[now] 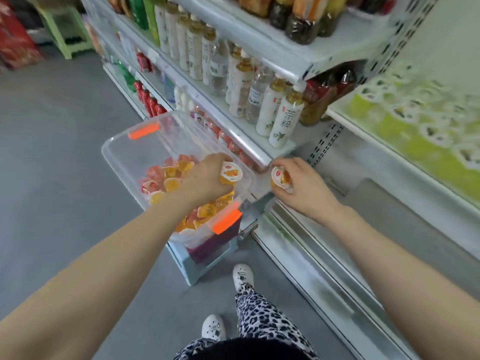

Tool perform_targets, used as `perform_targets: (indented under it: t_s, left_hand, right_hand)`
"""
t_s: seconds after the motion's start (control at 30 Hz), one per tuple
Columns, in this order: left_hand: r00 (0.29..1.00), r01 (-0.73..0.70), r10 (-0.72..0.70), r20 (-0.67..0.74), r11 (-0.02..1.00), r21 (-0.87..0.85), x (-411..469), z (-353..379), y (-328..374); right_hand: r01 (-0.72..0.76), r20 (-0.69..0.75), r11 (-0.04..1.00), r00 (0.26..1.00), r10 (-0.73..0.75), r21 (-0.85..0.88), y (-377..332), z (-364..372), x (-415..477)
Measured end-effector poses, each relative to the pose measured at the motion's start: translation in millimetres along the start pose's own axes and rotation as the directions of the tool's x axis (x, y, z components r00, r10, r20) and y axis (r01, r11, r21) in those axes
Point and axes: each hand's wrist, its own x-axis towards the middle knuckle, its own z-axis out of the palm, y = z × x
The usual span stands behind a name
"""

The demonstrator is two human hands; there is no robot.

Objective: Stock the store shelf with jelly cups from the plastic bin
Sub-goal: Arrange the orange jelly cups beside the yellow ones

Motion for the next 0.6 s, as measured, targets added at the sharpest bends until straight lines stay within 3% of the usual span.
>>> perform_targets:
  t_s: [0.13,0.37,0.6]
  left_hand:
    - [0.985,-0.165,0.168,0.043,0.984,-0.072,-6,8,58]
    - [0.932,-0.352,0.353,0.077,0.936,-0.032,-9,28,159]
    - [0.817,-0.576,0.576,-0.016,0.816,-0.049,-24,47,289]
  right_hand:
    - [-0.075,-0.087,0.997,0.994,0.071,-0.035,14,-42,-56]
    - [-0.233,-0.233,0.969,0.950,0.209,-0.081,48,-119,-158]
    - [-0.406,-0.405,0.908,0.851,0.335,-0.103,98,-216,-271]
